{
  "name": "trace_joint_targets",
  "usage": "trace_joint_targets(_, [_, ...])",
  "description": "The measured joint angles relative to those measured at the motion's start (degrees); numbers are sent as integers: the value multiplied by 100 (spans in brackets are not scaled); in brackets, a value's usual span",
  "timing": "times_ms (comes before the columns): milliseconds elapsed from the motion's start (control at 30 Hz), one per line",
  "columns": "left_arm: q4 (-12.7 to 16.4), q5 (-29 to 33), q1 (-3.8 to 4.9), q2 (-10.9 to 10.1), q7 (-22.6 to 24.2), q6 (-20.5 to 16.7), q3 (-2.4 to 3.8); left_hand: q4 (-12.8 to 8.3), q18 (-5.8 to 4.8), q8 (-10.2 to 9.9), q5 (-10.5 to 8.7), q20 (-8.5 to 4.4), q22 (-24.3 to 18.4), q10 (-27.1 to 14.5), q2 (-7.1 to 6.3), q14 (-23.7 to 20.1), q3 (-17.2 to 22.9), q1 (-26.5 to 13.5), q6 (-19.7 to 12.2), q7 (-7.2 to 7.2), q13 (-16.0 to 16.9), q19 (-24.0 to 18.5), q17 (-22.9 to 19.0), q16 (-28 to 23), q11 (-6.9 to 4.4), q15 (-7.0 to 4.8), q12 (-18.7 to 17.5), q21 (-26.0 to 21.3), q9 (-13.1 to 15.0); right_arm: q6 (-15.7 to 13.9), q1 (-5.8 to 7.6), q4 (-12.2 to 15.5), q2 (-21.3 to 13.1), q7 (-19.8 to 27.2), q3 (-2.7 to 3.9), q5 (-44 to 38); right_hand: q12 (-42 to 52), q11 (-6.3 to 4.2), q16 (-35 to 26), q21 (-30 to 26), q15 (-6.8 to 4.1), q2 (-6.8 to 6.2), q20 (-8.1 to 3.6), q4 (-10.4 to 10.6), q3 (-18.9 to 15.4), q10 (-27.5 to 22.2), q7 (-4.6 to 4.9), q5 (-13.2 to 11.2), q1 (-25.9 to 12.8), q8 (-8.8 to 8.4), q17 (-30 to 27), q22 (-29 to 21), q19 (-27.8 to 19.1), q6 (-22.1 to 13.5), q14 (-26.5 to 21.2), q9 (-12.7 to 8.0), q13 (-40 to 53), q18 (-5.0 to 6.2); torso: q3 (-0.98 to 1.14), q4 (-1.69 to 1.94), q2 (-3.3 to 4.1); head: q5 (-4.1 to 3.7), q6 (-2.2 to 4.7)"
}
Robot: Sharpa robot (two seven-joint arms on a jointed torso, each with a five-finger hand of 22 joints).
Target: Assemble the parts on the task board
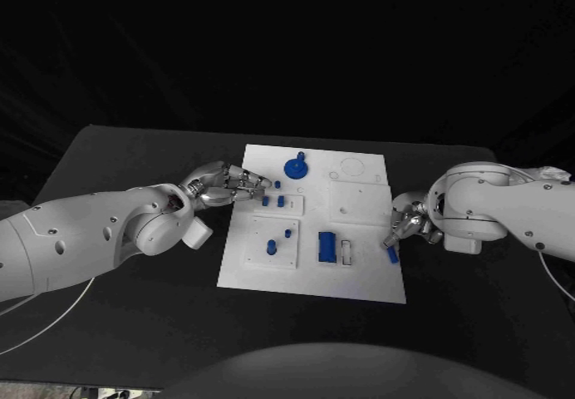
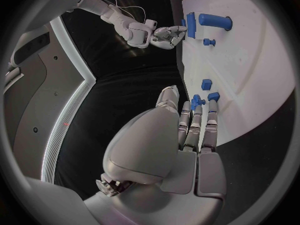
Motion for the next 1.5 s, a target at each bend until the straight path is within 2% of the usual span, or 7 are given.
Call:
trace_joint_targets(267, [0, 0, -3, -4, -20, 12, -2, 0, 0, 0, 0, 0, 0, 0, 0, 0, 0, 0, 0, 0, 0, 0, 0, 0, 0, 0, 0, 0, 0, -222, -13, -5, -110, 42, -4, 401, 0, -44, -60, -31, -22, 12, 0, -6, 5, -39, 0, 161, -12, 1, 0, 0, 0, 0, 22, -54, 0, 0, -2, -2, 1, 24, 0])
trace_joint_targets(500, [-12, 0, -6, 0, -35, 19, -1, 0, 0, 0, -1, 0, 0, 0, 0, 0, 0, 0, 0, 0, 0, 0, 0, 0, 0, 0, 0, 0, 0, -395, 34, 47, -160, 38, -61, 950, 0, -69, -67, -96, -22, 48, 0, -9, 8, -27, -18, 202, -49, 41, 0, -1, 0, -16, 22, -331, 0, -1, -9, -6, -3, 3, 0])
trace_joint_targets(567, [-18, 0, -7, 6, -38, 21, -1, 0, 0, 0, -1, 0, 0, 0, 0, 0, 0, 0, 0, 0, 0, 0, 0, 0, 0, 0, 0, 0, -1, -413, 52, 79, -150, 37, -69, 1075, 0, -80, -67, -96, -22, 48, 0, -39, 39, -39, -55, 205, -49, 32, 0, -1, 0, -56, 22, -313, 0, -1, -9, -6, -4, -5, 0])
trace_joint_targets(667, [-25, 0, -7, 12, -43, 22, -1, 0, 0, 0, -2, 0, 1, 0, 0, 0, 0, 0, 0, 0, 0, 0, 0, 0, 0, 0, 0, 0, 0, -440, 81, 127, -120, 36, -71, 1273, 0, -98, -67, -96, -23, 78, 0, -61, 61, -55, -165, 206, -80, 44, -1, -1, 0, -222, 22, -281, 0, 0, -9, -5, -6, -25, 0])
trace_joint_targets(700, [-27, 0, -7, 15, -45, 23, -1, 0, 0, 0, -2, 0, 1, 0, 0, 0, 0, 0, 0, 0, 0, 0, 0, 0, 0, 0, 0, 0, -1, -449, 92, 142, -99, 36, -72, 1353, 0, -98, -67, -96, -23, 88, 0, -158, 157, -55, -169, 204, -97, 44, -1, -1, 0, -227, 22, -273, 0, 0, -11, -4, -7, -35, 0])
trace_joint_targets(933, [-36, 0, -8, 26, -54, 30, -1, 0, 0, 0, -5, 0, 1, 0, 0, 0, 0, 0, 0, 0, 0, 0, 0, 0, 0, 0, 0, 0, -1, -474, 108, 157, 71, 32, -73, 1710, 0, -98, -67, -131, -23, 61, 0, -236, 237, -54, -171, 149, -187, 63, -1, -1, 0, -228, 22, -195, 0, -1, -9, 1, -5, -53, 0])
trace_joint_targets(1500, [-63, 0, -11, 51, -62, 47, 1, 0, -1, 0, -5, 0, -2, 0, 0, 0, 0, 0, 0, 0, 0, 0, 0, 23, 0, 0, 0, 0, -1, -547, 52, -24, 410, 33, -74, 2059, 0, -76, -67, -174, -22, 99, -21, -244, 245, -33, -165, 113, -225, 62, 4, -2, -20, -272, 22, -151, 0, -1, 1, 5, 2, -38, 0])
